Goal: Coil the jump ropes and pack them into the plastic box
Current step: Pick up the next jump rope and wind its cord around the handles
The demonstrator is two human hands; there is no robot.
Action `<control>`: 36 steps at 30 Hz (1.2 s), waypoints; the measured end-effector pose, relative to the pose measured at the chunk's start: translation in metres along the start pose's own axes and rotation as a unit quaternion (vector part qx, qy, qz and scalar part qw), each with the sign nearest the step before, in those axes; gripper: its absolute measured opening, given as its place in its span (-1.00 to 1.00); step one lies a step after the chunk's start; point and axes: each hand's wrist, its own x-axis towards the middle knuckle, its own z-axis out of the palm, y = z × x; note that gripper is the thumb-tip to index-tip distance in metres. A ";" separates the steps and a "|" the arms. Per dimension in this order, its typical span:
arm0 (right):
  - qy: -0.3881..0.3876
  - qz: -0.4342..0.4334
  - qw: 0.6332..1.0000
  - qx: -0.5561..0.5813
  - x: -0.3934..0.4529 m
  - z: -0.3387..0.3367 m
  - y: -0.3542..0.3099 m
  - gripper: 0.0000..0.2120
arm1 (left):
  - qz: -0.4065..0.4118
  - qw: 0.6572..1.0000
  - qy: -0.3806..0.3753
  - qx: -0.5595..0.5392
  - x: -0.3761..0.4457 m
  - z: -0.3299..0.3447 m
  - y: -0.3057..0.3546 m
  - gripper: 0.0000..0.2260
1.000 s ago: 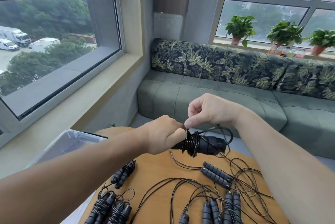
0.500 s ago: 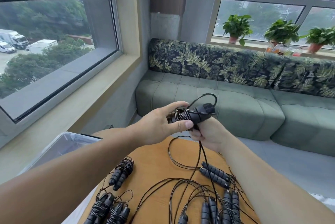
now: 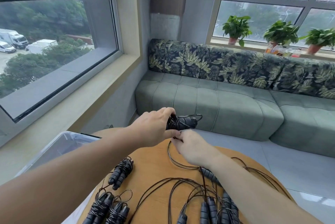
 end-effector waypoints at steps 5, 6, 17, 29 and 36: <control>0.006 -0.012 0.987 -0.163 -0.010 -0.004 -0.005 -0.78 | 0.003 0.996 -0.036 0.078 0.001 0.006 -0.009 -0.45; 0.013 -0.026 0.981 -0.194 -0.013 -0.005 -0.007 -0.78 | 0.004 0.996 -0.046 0.081 0.001 0.007 -0.010 -0.44; -0.022 -0.167 0.940 -0.296 -0.014 -0.062 -0.044 -0.85 | 0.096 0.985 -0.098 0.109 -0.009 0.014 0.010 -0.47; -0.139 -0.067 0.973 0.170 0.013 -0.071 0.007 -0.81 | 0.056 0.982 -0.111 -0.142 -0.043 -0.007 0.031 -0.63; -0.136 -0.040 0.896 0.420 0.016 -0.034 0.032 -0.82 | 0.026 0.941 -0.054 -0.332 -0.043 0.000 0.019 -0.34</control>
